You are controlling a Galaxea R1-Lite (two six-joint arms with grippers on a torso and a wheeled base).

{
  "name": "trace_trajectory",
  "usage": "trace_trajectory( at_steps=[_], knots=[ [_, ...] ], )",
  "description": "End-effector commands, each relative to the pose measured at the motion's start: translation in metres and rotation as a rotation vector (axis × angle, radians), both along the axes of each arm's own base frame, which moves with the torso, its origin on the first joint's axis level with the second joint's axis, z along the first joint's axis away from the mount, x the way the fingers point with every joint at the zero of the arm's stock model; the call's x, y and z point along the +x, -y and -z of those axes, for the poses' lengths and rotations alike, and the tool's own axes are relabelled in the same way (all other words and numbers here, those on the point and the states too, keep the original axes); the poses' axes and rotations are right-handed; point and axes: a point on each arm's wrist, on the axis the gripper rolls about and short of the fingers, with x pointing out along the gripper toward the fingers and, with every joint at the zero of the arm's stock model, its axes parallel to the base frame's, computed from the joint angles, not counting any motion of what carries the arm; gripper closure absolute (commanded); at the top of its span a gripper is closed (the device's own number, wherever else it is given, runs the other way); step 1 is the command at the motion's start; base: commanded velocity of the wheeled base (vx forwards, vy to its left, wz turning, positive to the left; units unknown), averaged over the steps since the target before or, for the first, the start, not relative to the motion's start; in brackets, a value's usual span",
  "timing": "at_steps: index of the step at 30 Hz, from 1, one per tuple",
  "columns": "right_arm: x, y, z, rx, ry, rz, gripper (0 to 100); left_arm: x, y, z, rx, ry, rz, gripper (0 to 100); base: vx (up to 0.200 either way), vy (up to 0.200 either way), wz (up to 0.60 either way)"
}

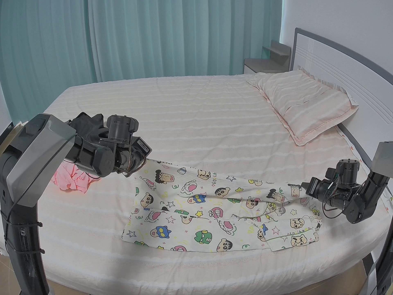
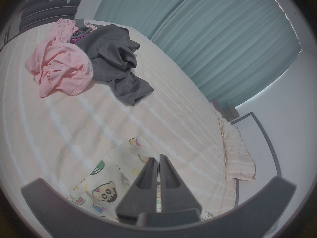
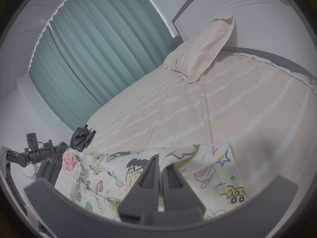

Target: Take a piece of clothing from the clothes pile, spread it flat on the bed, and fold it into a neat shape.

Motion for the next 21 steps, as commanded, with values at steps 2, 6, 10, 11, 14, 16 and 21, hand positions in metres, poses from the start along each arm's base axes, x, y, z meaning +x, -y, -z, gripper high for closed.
trace_trajectory(
  at_steps=[2,6,10,11,14,16,21],
  knots=[
    [-0.003,0.0,0.004,-0.001,-0.017,0.0,100,-0.007,-0.002,0.01,0.011,-0.04,0.0,100,0.0,0.0,0.0],
    [-0.008,0.0,0.008,-0.003,-0.043,-0.003,100,-0.017,-0.002,0.025,0.027,-0.093,0.005,100,0.0,0.0,0.0],
    [-0.015,0.0,0.012,-0.011,-0.07,-0.009,100,-0.028,-0.004,0.041,0.044,-0.158,0.008,100,0.0,0.0,0.0],
    [-0.019,0.0,0.013,-0.013,-0.083,-0.009,100,-0.031,-0.005,0.048,0.051,-0.18,0.01,100,0.0,0.0,0.0],
    [-0.028,0.0,0.019,-0.029,-0.116,-0.018,100,-0.035,-0.005,0.053,0.057,-0.203,0.011,100,0.0,0.0,0.0],
    [-0.033,0.0,0.023,-0.05,-0.138,-0.035,100,-0.037,-0.004,0.057,0.059,-0.216,0.017,100,0.0,0.0,0.0],
    [-0.037,0.0,0.037,-0.084,-0.184,-0.057,100,-0.046,0.002,0.072,0.074,-0.269,0.038,100,0.0,0.0,0.0]
  ],
)
